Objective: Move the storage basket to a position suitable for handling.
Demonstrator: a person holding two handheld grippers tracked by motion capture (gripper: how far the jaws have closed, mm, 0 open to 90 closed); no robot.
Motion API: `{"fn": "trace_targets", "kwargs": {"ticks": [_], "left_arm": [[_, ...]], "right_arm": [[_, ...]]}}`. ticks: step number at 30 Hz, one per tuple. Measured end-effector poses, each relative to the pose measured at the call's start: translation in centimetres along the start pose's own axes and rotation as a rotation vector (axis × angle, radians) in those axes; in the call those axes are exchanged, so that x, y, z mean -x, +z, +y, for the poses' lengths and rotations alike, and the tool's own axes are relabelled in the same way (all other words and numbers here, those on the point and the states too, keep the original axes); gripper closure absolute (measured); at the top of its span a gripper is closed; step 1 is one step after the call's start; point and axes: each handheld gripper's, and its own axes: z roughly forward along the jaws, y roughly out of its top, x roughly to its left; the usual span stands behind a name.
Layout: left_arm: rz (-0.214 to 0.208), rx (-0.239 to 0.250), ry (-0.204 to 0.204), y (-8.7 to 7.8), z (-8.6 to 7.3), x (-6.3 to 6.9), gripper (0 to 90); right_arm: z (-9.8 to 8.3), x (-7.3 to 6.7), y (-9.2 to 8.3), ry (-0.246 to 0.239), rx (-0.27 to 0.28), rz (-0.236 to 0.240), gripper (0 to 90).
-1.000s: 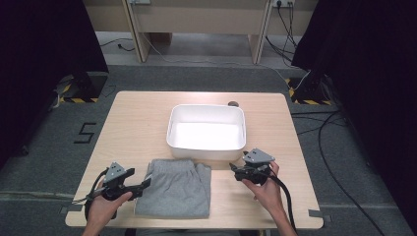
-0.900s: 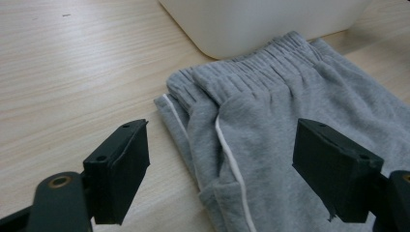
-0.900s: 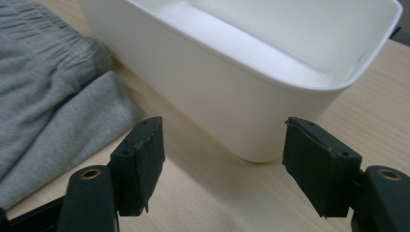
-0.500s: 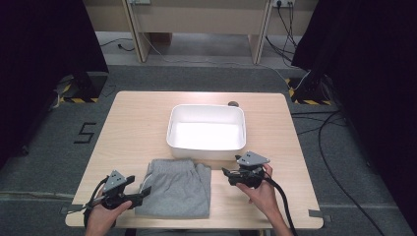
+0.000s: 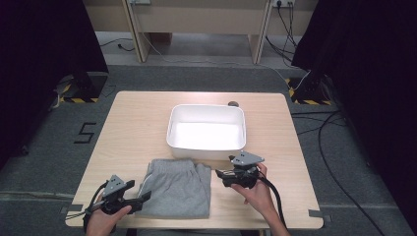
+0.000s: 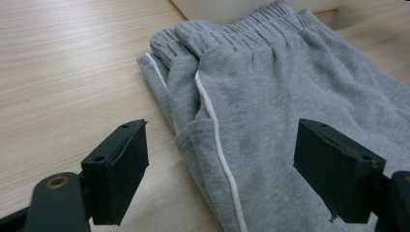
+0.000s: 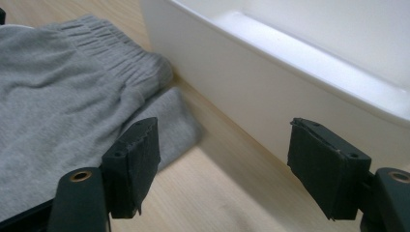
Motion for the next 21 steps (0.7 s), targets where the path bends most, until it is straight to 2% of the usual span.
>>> {"fn": "trace_targets", "kwargs": {"ticks": [9,21], "left_arm": [[0.001,-0.008,0.001,-0.2,-0.5,0.2,19.0],[0.001,-0.037,-0.001,-0.1,-1.0,0.5,18.9]], "right_arm": [[0.1,-0.6,1.0,-0.004,-0.015,0.032,25.4],[0.0,-1.6,1.6,-0.014,-0.026,0.061,25.3]]}}
